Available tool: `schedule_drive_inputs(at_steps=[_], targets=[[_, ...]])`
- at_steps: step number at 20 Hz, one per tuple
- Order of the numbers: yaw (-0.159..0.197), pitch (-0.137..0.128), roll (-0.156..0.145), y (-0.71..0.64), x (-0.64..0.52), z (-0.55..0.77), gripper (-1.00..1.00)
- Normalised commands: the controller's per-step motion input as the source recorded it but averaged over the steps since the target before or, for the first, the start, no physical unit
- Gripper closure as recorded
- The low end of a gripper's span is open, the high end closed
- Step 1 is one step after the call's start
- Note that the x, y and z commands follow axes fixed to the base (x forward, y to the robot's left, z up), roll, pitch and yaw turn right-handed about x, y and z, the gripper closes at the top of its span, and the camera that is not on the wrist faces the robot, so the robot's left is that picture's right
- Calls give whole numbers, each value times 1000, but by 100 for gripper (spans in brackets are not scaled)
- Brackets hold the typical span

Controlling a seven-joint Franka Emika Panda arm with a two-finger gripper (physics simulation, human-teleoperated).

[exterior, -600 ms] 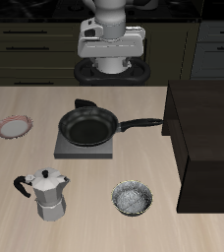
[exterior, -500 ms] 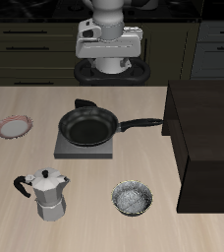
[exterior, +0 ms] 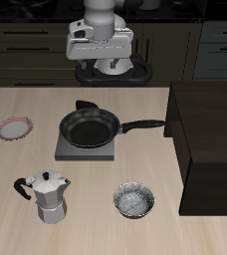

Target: Turn off the stove

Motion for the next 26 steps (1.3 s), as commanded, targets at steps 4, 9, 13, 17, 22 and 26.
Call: schedule_drive_inputs(at_steps=[4, 9, 13, 17, 22, 26], targets=[[29, -75, -12, -150, -239, -14, -100], [67, -69, 4, -87, -273, -41, -100], [17, -28, 0, -91, -238, -89, -100], [2, -25, -19, -98, -216, -62, -100], [16, -5, -14, -55, -204, -127, -100], [25, -21, -28, -67, -153, -58, -100]])
